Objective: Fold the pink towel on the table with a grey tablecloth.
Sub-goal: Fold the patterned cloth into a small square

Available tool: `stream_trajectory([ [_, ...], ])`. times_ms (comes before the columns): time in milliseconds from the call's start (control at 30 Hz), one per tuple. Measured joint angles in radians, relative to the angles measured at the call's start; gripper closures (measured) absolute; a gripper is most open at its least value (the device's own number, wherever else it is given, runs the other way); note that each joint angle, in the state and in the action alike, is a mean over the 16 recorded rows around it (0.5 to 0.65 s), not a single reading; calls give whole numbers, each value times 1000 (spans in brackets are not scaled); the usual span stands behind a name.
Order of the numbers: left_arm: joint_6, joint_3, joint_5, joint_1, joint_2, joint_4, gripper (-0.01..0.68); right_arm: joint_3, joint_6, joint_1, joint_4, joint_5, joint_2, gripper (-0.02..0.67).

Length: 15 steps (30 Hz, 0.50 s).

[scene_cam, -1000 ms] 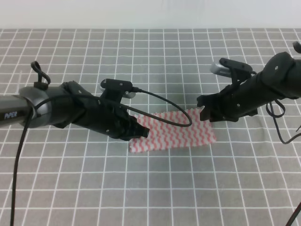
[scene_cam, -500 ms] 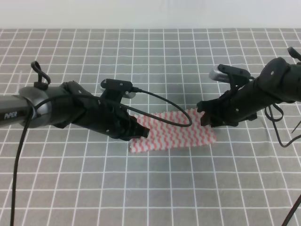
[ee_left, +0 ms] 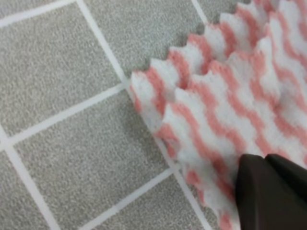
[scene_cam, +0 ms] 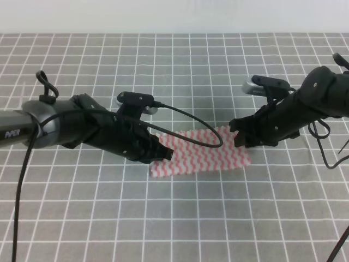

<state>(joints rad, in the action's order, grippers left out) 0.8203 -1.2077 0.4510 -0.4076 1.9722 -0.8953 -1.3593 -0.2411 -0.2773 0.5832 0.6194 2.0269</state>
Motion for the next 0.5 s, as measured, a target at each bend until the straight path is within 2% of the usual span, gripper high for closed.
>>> stream_trajectory([
  [300, 2, 0, 2, 0, 0, 1, 673, 0, -2, 1, 23, 25, -1, 442],
  [500, 2, 0, 2, 0, 0, 1, 673, 0, -3, 1, 35, 37, -2, 483],
])
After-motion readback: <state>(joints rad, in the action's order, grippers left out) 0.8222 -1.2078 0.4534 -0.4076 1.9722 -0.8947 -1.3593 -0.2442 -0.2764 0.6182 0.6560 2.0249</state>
